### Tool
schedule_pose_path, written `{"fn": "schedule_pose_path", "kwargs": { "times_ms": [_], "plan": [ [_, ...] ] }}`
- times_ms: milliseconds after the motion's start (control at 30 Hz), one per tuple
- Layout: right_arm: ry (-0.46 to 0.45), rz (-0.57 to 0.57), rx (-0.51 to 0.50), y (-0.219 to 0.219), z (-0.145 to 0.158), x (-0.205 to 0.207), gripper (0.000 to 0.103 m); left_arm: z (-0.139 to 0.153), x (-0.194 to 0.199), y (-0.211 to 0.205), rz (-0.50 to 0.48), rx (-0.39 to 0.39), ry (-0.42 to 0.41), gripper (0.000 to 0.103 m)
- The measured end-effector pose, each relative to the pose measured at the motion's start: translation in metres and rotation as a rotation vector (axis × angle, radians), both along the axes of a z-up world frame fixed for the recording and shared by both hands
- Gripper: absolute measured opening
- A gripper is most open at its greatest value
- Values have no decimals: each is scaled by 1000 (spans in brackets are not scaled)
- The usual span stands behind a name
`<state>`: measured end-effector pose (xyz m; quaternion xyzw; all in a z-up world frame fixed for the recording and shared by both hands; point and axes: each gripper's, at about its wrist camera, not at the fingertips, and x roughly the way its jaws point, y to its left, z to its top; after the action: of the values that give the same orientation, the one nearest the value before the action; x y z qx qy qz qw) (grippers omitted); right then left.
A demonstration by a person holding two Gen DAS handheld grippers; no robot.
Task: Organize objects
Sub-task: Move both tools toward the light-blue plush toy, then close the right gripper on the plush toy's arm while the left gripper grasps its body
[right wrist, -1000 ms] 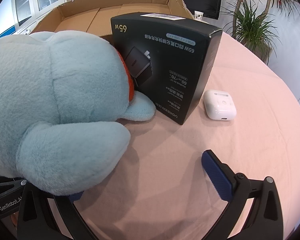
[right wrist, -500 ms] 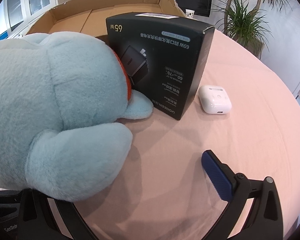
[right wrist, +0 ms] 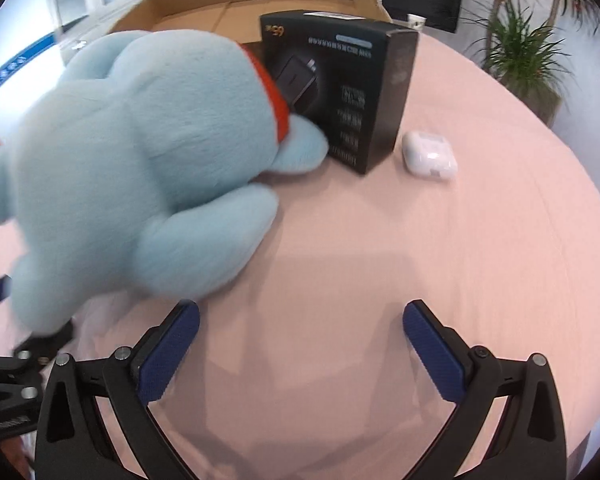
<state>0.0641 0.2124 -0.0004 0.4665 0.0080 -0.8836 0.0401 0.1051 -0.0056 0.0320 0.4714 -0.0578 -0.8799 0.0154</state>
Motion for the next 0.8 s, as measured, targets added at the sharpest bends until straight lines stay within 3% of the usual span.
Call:
{"fn": "schedule_pose_path", "kwargs": {
  "times_ms": [167, 300, 400, 633, 800],
  "plan": [
    [-15, -27, -156, 16, 6, 35, 98, 60, 35, -10, -46, 48, 149, 101],
    [-6, -100, -272, 36, 19, 45, 91, 100, 19, -13, -88, 108, 194, 101],
    [37, -134, -291, 54, 35, 40, 91, 117, -13, -17, -84, 63, 196, 101],
    [74, -160, -347, 46, 53, 40, 88, 109, -72, -35, -119, 142, 114, 101],
    [21, -139, -371, 28, 43, 18, 68, 97, -101, -32, -146, 90, 50, 94]
  ]
}}
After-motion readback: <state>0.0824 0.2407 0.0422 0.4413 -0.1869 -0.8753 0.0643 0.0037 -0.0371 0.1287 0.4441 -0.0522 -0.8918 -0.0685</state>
